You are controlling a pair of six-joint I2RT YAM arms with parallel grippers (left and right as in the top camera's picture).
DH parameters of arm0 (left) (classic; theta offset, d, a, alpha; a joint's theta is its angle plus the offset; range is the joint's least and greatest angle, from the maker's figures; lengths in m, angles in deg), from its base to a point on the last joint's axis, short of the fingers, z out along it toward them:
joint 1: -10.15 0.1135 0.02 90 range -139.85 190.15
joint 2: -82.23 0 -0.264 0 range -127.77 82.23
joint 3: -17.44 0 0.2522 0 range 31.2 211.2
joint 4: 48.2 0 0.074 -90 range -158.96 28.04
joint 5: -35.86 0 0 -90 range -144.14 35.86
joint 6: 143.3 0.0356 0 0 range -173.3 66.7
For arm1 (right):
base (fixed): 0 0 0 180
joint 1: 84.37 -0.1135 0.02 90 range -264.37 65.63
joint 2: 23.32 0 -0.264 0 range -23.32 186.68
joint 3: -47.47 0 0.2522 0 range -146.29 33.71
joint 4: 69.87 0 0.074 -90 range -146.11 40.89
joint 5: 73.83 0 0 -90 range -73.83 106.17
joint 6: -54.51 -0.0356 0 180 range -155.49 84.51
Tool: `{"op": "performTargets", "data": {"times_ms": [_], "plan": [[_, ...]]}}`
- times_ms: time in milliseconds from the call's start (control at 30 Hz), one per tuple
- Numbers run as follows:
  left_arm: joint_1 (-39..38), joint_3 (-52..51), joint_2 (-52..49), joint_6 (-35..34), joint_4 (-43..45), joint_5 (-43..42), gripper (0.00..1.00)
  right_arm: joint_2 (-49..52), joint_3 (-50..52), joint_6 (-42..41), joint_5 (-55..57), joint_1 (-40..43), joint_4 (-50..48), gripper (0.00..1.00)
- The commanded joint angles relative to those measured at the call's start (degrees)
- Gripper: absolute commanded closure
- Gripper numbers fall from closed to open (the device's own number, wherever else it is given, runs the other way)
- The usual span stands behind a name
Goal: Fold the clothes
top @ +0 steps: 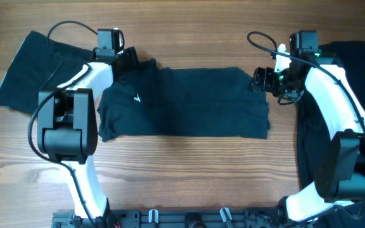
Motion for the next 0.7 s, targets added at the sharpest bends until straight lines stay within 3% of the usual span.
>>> {"op": "performTargets", "data": {"times_ms": [0,133,267,467,667], "plan": [[-0.98,-0.2,-2.45,0.31,0.04,-1.29,0.31,1.03,-0.63,-0.42,0.9,0.07,0.07,0.11],[-2.27,-0.2,-3.17,0.33,-1.88,-3.34,0.49,1.03,-0.63,-0.42,0.9,0.07,0.22,0.11],[-2.99,-0.2,-3.15,0.31,-2.8,-3.32,0.96,1.03,-0.63,-0.39,0.9,0.07,0.2,0.11],[-2.38,-0.2,0.98,0.26,-4.28,-3.32,0.96,1.03,-0.63,-0.24,2.21,0.07,-1.29,0.1],[-2.38,-0.2,8.39,-1.46,-14.14,-3.32,0.96,2.56,-1.25,-0.11,8.24,0.07,-3.93,0.07]]}}
